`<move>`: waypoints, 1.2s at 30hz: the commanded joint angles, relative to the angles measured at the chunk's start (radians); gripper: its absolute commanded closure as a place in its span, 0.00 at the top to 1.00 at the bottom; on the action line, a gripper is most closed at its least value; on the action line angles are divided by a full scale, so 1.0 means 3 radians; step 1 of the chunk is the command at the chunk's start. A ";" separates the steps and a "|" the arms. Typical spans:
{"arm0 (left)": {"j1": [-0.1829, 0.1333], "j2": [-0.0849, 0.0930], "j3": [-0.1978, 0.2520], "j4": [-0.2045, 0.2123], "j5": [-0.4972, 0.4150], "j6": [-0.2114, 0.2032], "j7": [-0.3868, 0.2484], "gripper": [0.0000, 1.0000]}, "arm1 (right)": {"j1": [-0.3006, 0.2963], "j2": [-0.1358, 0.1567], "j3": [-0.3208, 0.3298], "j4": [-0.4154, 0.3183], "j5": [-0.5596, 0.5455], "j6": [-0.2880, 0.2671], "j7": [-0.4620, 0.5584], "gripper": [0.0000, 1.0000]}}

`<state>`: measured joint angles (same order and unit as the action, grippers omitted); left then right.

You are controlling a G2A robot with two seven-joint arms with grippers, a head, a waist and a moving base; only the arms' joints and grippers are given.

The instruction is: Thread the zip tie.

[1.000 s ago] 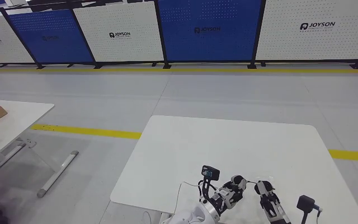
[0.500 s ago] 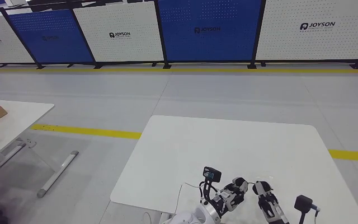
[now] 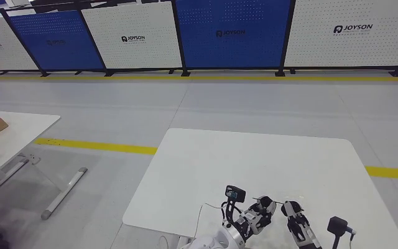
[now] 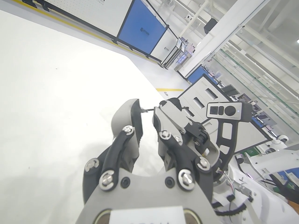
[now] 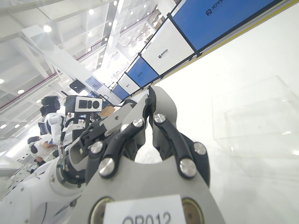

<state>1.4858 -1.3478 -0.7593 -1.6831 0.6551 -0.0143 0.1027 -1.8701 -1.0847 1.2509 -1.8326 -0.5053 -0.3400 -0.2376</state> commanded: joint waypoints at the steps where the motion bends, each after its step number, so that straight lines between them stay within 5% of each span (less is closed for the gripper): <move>1: -0.0001 -0.0001 0.0001 0.0001 -0.0001 -0.0003 0.0007 0.34 | 0.0001 -0.0002 0.0002 0.0006 0.0008 0.0000 -0.0002 0.00; 28: 0.0022 0.0017 -0.0065 -0.0035 -0.0058 -0.0072 0.0040 0.01 | 0.0004 -0.0029 0.0049 0.0021 0.0089 0.0000 0.0025 0.00; 36: 0.0026 0.0021 -0.0069 -0.0034 -0.0057 -0.0090 0.0027 0.00 | 0.0002 -0.0031 0.0050 0.0013 0.0078 0.0000 0.0045 0.00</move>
<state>1.4928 -1.3418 -0.7803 -1.6931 0.6363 -0.0406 0.1118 -1.8690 -1.0940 1.2663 -1.8281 -0.4807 -0.3400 -0.2238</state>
